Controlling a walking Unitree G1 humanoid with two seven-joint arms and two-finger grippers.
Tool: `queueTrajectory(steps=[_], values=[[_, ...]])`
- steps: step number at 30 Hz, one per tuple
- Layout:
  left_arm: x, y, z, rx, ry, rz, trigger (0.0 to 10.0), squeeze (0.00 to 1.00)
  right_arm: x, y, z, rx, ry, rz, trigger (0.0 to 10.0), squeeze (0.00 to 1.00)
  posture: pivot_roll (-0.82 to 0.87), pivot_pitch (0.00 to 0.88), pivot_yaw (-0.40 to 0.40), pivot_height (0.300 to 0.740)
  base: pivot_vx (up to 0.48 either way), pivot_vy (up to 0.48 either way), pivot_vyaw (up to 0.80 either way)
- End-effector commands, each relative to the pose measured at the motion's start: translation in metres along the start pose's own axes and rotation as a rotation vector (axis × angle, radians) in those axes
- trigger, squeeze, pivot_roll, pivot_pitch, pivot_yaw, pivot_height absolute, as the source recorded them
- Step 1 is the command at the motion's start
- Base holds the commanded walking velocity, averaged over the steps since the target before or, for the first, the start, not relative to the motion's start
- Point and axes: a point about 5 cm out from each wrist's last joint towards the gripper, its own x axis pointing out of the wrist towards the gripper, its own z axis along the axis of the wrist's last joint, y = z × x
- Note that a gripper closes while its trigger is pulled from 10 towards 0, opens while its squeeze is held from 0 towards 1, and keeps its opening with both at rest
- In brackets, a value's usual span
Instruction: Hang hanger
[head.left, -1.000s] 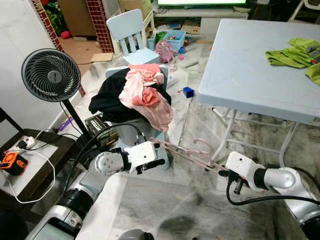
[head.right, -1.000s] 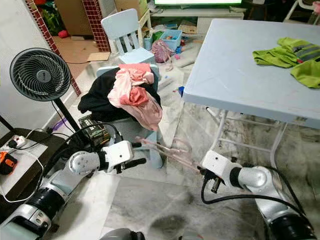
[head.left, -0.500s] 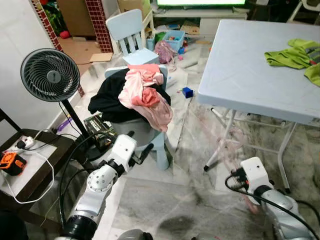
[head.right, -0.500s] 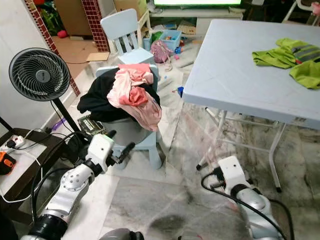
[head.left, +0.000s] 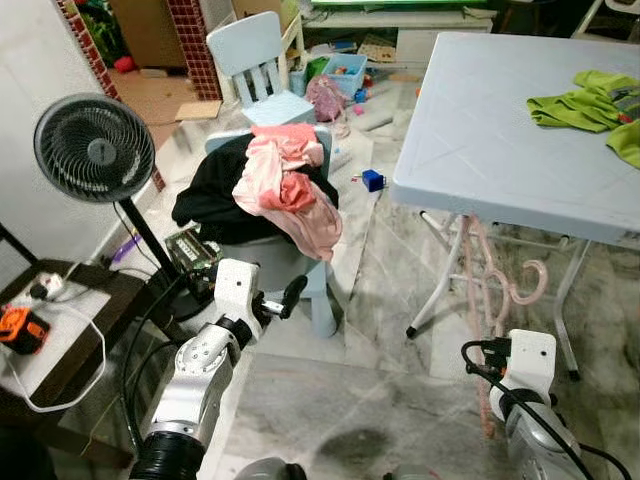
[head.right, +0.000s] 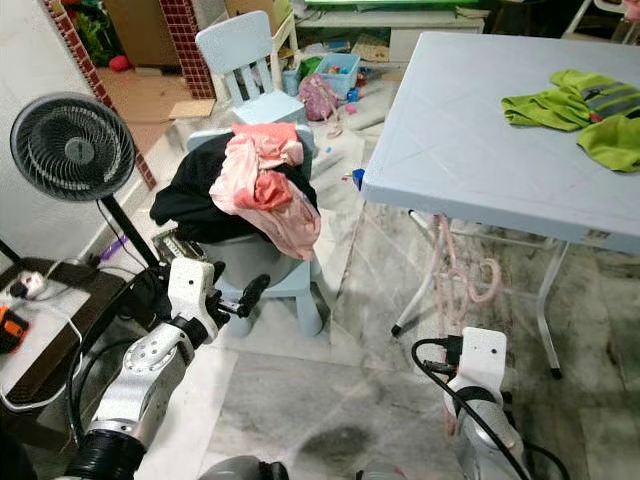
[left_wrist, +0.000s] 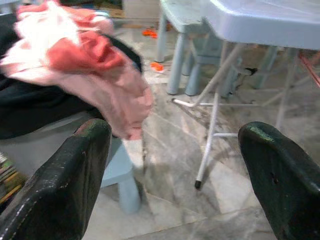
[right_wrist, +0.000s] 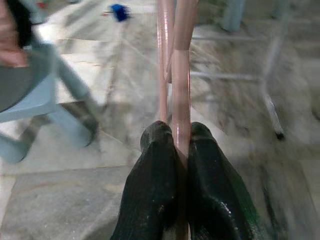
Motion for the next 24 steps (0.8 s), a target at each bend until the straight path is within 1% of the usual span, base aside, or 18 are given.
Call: queueTrajectory(steps=[1,5,13,15,19,24], values=[[0.001,0.001,0.007,-0.002,-0.01,-0.005,10.0,0.0,0.002,-0.003,0.012,0.025,-0.037,-0.036,10.0,0.0,-0.09,0.0,0.094,0.74,0.0,0.292,-0.8],[0.001,-0.002,0.007,-0.015,0.0,-0.014,10.0,0.0,0.004,-0.005,0.019,0.032,-0.051,-0.054,10.0,0.0,-0.09,0.0,0.094,0.74,0.0,0.338,-0.8],[0.001,-0.005,0.009,-0.024,0.004,-0.025,10.0,0.0,0.008,-0.005,0.022,0.045,-0.045,-0.061,10.0,0.0,-0.09,0.0,0.087,0.74,0.0,0.461,-0.8],[0.002,-0.005,0.009,-0.024,0.004,-0.025,10.0,0.0,0.008,-0.005,0.023,0.039,-0.043,-0.064,10.0,0.0,-0.09,0.0,0.087,0.74,0.0,0.48,-0.8],[0.003,-0.007,0.01,-0.013,0.001,-0.052,10.0,0.0,0.01,-0.004,0.025,0.06,-0.049,-0.069,10.0,0.0,-0.09,0.0,0.087,0.74,0.0,0.479,-0.8],[0.003,-0.009,0.011,-0.01,0.003,-0.059,10.0,0.0,0.012,-0.005,0.028,0.064,-0.055,-0.077,10.0,0.0,-0.1,0.0,0.089,0.74,0.0,0.467,-0.8]])
